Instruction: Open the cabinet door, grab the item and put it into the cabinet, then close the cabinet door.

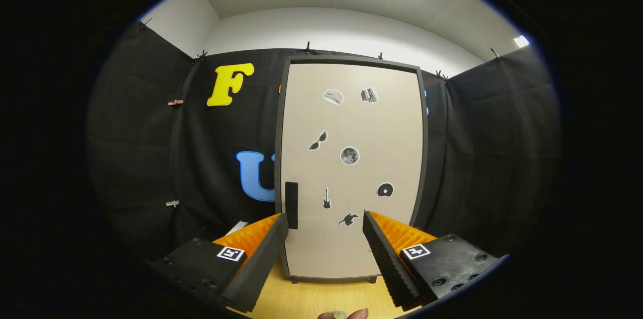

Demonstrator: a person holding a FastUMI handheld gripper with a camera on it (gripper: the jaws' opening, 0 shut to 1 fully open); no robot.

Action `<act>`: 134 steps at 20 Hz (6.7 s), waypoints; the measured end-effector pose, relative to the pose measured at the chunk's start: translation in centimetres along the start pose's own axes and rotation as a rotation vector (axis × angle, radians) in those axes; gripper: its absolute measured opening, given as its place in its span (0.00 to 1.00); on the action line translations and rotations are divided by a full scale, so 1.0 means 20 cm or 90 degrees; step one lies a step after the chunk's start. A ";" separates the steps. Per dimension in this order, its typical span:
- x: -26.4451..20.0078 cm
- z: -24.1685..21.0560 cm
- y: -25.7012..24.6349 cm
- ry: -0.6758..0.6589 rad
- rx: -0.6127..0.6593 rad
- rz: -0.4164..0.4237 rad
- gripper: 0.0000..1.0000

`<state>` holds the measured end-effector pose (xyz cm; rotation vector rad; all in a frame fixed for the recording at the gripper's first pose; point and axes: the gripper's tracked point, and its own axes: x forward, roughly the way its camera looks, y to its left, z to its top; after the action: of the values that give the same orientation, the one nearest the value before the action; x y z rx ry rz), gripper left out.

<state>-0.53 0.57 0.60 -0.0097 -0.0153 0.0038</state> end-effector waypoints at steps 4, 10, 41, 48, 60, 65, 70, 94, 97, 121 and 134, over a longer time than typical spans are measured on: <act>0.00 0.00 0.01 0.002 0.004 0.001 0.97; 0.00 -0.02 0.04 0.009 0.011 0.008 0.97; 1.13 -0.38 0.38 0.032 0.002 -0.036 0.67; 1.12 -0.38 0.37 0.050 0.022 -0.021 0.24; 0.55 -0.33 0.23 0.068 0.039 0.067 0.19; 0.32 -0.31 0.09 0.084 0.049 0.082 0.19; 0.11 -0.29 -0.14 0.088 0.062 0.055 0.19; -0.46 -0.19 -1.22 0.056 -0.047 -0.239 0.08; -0.55 -0.08 -1.17 0.020 -0.073 -0.239 0.29; -0.15 -2.23 -0.33 0.511 0.072 0.025 0.98; -0.06 -2.87 -0.24 0.664 0.052 -0.042 0.69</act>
<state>-0.86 -4.75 -56.83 0.0709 1.0274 -0.0666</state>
